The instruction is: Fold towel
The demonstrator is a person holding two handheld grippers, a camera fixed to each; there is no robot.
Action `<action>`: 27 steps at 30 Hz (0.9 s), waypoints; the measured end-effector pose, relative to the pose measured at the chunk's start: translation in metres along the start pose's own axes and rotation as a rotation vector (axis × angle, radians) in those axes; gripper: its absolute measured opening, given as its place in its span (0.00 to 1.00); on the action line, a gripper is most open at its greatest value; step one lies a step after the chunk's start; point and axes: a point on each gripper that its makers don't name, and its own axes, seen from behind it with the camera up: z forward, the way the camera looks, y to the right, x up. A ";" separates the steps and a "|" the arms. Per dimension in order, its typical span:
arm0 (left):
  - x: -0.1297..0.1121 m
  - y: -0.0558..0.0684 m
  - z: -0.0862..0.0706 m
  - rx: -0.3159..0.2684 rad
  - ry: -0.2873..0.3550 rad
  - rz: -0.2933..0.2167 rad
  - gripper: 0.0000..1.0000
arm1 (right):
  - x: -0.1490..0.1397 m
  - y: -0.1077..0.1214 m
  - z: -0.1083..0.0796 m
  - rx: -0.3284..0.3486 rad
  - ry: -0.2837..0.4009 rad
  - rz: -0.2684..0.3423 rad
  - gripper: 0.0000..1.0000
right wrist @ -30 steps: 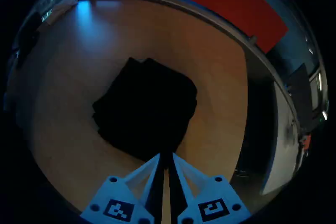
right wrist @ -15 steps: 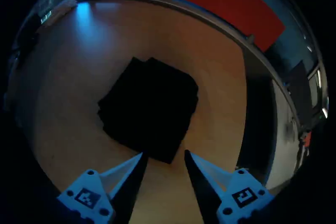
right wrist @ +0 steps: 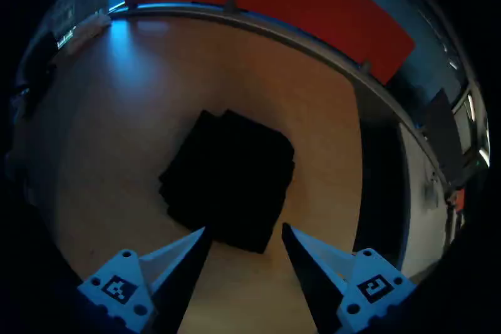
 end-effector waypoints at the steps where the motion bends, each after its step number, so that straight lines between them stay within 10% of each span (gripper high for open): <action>1: 0.001 -0.001 0.000 0.000 0.002 -0.002 0.90 | 0.003 -0.001 -0.002 -0.005 0.012 0.012 0.84; 15: 0.012 -0.011 0.000 0.000 0.034 -0.010 0.90 | 0.057 -0.009 -0.027 -0.106 0.256 0.282 0.84; 27: 0.020 -0.015 0.000 0.002 0.055 -0.024 0.90 | 0.092 -0.015 -0.053 -0.185 0.448 0.342 0.84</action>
